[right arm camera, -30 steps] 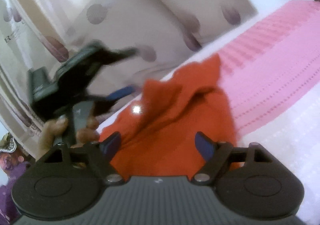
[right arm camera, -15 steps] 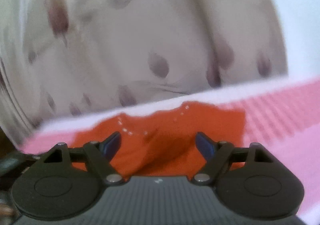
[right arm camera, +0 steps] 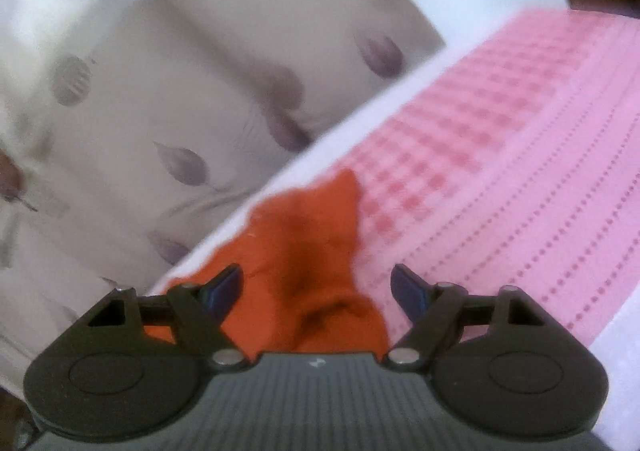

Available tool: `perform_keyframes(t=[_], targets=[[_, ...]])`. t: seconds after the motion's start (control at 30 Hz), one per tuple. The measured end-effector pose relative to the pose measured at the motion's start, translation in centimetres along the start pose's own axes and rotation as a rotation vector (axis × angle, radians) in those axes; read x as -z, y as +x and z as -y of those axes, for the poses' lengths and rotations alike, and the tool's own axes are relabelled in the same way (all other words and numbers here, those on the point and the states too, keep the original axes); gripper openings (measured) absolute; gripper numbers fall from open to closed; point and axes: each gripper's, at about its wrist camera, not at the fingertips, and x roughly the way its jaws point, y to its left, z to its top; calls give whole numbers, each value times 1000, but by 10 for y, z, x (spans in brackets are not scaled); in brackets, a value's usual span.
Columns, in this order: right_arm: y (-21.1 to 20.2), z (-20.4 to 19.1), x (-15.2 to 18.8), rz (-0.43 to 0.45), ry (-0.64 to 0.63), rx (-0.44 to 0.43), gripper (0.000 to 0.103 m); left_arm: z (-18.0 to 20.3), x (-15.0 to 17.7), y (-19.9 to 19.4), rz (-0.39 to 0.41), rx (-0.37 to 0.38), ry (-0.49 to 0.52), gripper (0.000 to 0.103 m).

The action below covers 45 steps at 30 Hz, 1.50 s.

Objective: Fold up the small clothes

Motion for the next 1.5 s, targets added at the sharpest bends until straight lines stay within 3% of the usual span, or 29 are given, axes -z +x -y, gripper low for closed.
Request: perform_keyframes(t=[0.1,0.27,0.4,0.53,0.63,0.73,0.8,0.9,0.97,1.1,1.2,1.33,1.5], targets=[[12,-11,-6,-20,-59,-21,82,-5,0,3,-14,-7,-34,103],[25,-12,-13,-41,-82,24,81,-8,0,4,-1,-24,-55,103],[9,-12,-7,31,-88,1,79,-2,0,4,5,-34,-4,103],[32,-34,12,-80,-253,13,79,1,-1,10,-30,-68,11,101],[46,-50,23,-119,-372,30,80,-2,-5,16,-45,-176,1,98],[46,-59,28,-150,-470,55,82,-4,-9,12,13,-319,-2,96],[25,-54,22,-137,-404,17,82,-9,-13,7,46,-390,-19,95],[-34,-37,15,-83,-271,-135,82,-19,-23,-6,81,-513,-20,94],[-77,-26,20,-93,-285,-146,82,-32,-30,-22,50,-457,-54,95],[-148,4,45,-163,-304,-179,82,-40,-26,-70,-134,-172,-33,100],[-196,21,71,-183,-311,-162,83,-41,-11,-111,-263,-28,-20,102],[-227,23,103,-214,-322,-171,83,-49,11,-157,-358,60,-54,102],[-233,10,138,-246,-401,-151,83,-53,23,-188,-450,147,-68,102]])
